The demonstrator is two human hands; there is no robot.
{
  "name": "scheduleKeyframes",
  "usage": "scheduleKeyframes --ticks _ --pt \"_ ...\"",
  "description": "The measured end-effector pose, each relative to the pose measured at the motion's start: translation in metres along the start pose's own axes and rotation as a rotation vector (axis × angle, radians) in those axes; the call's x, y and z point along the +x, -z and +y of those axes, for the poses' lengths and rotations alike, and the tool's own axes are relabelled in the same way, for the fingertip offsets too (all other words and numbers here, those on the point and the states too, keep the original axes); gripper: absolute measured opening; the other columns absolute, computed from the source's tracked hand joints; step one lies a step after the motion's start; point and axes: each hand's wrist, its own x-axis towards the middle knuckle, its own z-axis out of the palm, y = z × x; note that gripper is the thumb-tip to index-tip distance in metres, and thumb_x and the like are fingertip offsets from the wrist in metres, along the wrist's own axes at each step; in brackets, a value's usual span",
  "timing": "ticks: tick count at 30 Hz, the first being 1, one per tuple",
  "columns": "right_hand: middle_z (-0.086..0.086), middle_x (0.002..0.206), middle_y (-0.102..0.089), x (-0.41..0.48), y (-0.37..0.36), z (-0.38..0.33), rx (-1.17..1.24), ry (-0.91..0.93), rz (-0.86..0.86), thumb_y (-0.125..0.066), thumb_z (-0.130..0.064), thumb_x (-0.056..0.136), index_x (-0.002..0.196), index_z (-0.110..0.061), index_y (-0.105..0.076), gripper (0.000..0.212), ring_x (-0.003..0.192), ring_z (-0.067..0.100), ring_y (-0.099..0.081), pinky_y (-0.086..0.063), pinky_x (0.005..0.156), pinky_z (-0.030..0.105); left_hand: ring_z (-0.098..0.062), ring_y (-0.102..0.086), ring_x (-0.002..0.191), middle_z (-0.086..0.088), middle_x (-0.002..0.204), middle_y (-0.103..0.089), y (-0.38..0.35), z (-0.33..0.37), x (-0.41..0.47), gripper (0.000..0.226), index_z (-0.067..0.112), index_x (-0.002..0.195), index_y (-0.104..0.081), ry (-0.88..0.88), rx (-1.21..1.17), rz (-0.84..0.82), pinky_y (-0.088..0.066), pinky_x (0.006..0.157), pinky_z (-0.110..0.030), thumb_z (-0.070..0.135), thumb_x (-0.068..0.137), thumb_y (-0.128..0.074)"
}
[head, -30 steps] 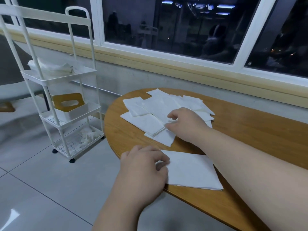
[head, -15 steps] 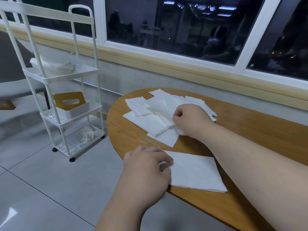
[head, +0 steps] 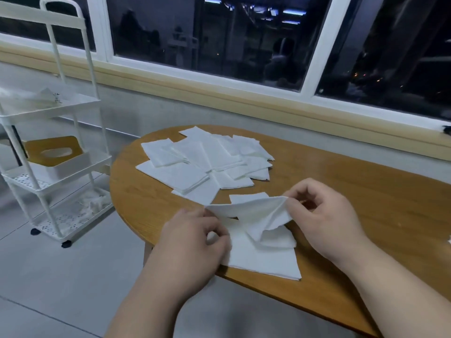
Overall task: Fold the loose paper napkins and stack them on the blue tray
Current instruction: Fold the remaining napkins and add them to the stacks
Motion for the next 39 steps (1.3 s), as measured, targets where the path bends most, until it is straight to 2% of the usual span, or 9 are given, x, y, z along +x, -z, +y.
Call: scheduleKeyframes --ticks 3,7,11,15,21,25,29,35,39 --pt "-0.020 0.084 -0.070 -0.006 0.004 0.010 0.049 -0.025 -0.005 -0.068 -0.021 0.088 0.077 -0.030 -0.067 0.014 0.072 0.009 -0.063 -0.051 0.064 0.028 -0.002 -0.042 0.097 0.023 0.089 -0.049 -0.004 0.003 0.001 0.013 0.035 0.075 -0.057 0.063 -0.050 0.110 -0.038 0.077 -0.021 0.033 0.081 -0.069" --pt "-0.015 0.085 -0.071 -0.011 0.003 0.016 0.104 -0.020 -0.041 -0.068 -0.016 0.088 0.080 -0.029 -0.069 0.016 0.075 0.011 -0.065 -0.052 0.070 0.033 -0.002 -0.041 0.101 0.028 0.103 -0.038 -0.009 0.007 0.001 0.038 0.039 0.100 -0.042 0.144 -0.103 0.192 -0.041 0.076 -0.023 0.037 0.079 -0.074" --pt "-0.012 0.087 -0.072 -0.013 0.000 0.021 0.126 -0.010 -0.087 -0.068 -0.012 0.088 0.082 -0.026 -0.070 0.015 0.076 0.016 -0.065 -0.052 0.072 0.038 0.003 -0.044 0.112 0.034 0.110 -0.047 -0.007 0.007 0.002 0.050 0.051 0.122 -0.042 0.139 -0.123 0.155 -0.044 0.087 -0.028 0.035 0.084 -0.070" --pt "-0.011 0.097 -0.070 -0.010 0.002 0.031 0.180 0.020 -0.135 -0.068 -0.029 0.084 0.093 -0.031 -0.070 0.009 0.085 0.013 -0.063 -0.053 0.078 0.034 0.009 -0.046 0.105 0.039 0.096 -0.059 -0.008 0.010 0.005 0.020 0.046 0.086 -0.066 0.038 -0.037 0.113 -0.040 0.085 -0.019 0.027 0.091 -0.062" --pt "-0.024 0.121 -0.061 -0.008 -0.001 0.037 0.094 0.085 -0.281 -0.061 -0.055 0.076 0.122 -0.043 -0.056 0.048 0.123 -0.001 -0.050 -0.039 0.094 0.011 0.012 -0.052 0.088 0.036 0.085 -0.062 -0.006 0.018 0.003 0.023 0.046 0.080 -0.069 0.127 -0.198 0.171 -0.038 0.061 -0.021 0.029 0.091 -0.059" --pt "-0.025 0.125 -0.057 -0.007 -0.001 0.039 0.018 0.029 -0.305 -0.073 -0.025 0.084 0.127 -0.043 -0.053 0.051 0.123 -0.009 -0.045 -0.035 0.101 0.014 0.006 -0.056 0.081 0.026 0.079 -0.065 -0.001 0.021 0.000 0.016 0.041 0.078 -0.068 0.162 -0.259 0.252 -0.038 0.054 -0.020 0.036 0.089 -0.058" --pt "-0.027 0.128 -0.051 -0.006 0.001 0.039 -0.064 0.015 -0.374 -0.071 -0.018 0.082 0.128 -0.044 -0.052 0.055 0.123 -0.011 -0.043 -0.035 0.101 0.012 -0.007 -0.054 0.063 0.011 0.064 -0.063 0.006 0.026 -0.005 0.016 0.035 0.076 -0.069 0.155 -0.401 0.353 -0.037 0.052 -0.028 0.026 0.087 -0.061" --pt "-0.032 0.126 -0.049 -0.009 0.001 0.034 -0.178 0.128 -0.534 -0.065 -0.049 0.067 0.116 -0.048 -0.060 0.050 0.129 -0.001 -0.038 -0.033 0.110 0.029 -0.015 -0.061 0.059 -0.002 0.068 -0.067 0.014 0.018 -0.004 0.010 0.025 0.076 -0.072 0.213 -0.726 0.312 -0.046 0.045 -0.024 0.015 0.078 -0.070" --pt "-0.033 0.123 -0.052 -0.009 -0.001 0.034 -0.163 0.136 -0.533 -0.064 -0.053 0.063 0.107 -0.042 -0.067 0.045 0.127 -0.002 -0.040 -0.034 0.110 0.032 -0.019 -0.062 0.060 -0.004 0.068 -0.067 0.011 0.010 -0.003 0.010 0.023 0.079 -0.073 0.227 -0.723 0.206 -0.046 0.049 -0.029 0.017 0.079 -0.066"
